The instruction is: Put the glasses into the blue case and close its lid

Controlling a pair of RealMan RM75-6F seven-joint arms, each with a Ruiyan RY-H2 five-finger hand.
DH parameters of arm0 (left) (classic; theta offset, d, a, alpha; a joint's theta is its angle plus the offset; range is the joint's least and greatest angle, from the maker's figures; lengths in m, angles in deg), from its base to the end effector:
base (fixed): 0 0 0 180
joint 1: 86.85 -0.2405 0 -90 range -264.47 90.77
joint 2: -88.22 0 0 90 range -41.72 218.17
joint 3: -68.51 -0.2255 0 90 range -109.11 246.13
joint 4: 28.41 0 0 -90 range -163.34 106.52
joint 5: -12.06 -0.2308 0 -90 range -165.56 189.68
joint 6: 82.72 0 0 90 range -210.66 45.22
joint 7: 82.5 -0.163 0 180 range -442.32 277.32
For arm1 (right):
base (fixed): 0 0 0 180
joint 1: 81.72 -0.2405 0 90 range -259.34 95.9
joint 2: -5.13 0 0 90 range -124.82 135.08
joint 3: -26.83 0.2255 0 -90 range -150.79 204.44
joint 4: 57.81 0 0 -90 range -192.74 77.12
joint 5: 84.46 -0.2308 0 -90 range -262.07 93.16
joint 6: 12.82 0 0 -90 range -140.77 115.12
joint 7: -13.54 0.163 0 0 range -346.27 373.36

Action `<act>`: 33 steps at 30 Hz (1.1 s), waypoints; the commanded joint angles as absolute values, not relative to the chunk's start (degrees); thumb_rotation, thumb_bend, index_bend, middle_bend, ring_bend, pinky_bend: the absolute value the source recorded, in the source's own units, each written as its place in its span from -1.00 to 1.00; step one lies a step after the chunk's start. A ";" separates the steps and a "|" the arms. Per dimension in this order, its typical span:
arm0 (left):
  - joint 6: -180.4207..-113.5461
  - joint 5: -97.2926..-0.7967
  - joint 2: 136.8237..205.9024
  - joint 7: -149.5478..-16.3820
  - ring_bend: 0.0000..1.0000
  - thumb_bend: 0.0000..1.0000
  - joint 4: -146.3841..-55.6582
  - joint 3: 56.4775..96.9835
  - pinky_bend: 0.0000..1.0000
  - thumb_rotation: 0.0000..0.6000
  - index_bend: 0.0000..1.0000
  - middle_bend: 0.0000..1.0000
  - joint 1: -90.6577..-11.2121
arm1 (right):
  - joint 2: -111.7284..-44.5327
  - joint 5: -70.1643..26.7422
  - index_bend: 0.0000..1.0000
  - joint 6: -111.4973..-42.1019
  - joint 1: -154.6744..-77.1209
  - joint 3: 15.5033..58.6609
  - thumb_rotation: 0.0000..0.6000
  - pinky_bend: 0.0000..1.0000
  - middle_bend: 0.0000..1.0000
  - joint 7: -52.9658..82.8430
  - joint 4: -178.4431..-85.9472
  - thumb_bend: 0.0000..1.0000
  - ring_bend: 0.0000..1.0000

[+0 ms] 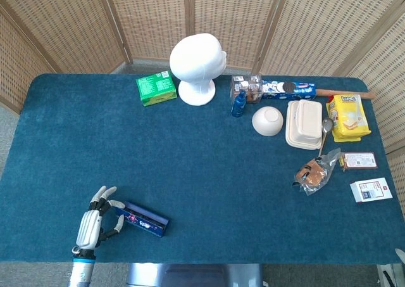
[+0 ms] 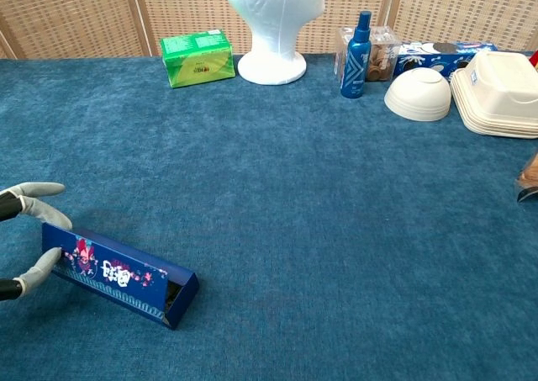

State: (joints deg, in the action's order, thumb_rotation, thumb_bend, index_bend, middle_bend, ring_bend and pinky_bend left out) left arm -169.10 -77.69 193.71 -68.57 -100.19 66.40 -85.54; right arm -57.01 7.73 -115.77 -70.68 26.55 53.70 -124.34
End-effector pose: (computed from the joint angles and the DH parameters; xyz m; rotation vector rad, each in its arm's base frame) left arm -0.2244 0.1593 -0.0661 -1.1973 -1.4203 -1.3141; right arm -0.3714 -0.0884 0.2191 1.2153 -0.9869 1.1063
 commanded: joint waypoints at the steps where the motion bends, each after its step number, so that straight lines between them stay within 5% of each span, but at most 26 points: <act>1: -168.27 -76.77 193.65 -70.53 -1.00 -0.21 -100.78 67.14 -0.93 1.00 -0.21 -0.74 -85.09 | -57.11 7.57 -1.00 -115.73 -70.56 26.57 0.06 -0.63 -0.76 53.94 -124.12 -0.61 -1.00; 16: -165.74 -74.38 193.79 -76.67 -1.00 -0.21 -102.34 69.26 -1.00 1.00 -0.48 -0.98 -83.24 | -57.12 7.50 -1.00 -116.05 -70.22 26.68 0.02 -0.63 -0.76 54.31 -123.80 -0.61 -1.00; 33: -165.38 -74.21 190.36 -81.58 -1.00 -0.21 -107.14 71.48 -1.00 1.00 -0.64 -1.00 -80.86 | -56.76 7.99 -1.00 -116.18 -70.39 26.73 0.02 -0.63 -0.76 53.32 -124.80 -0.61 -1.00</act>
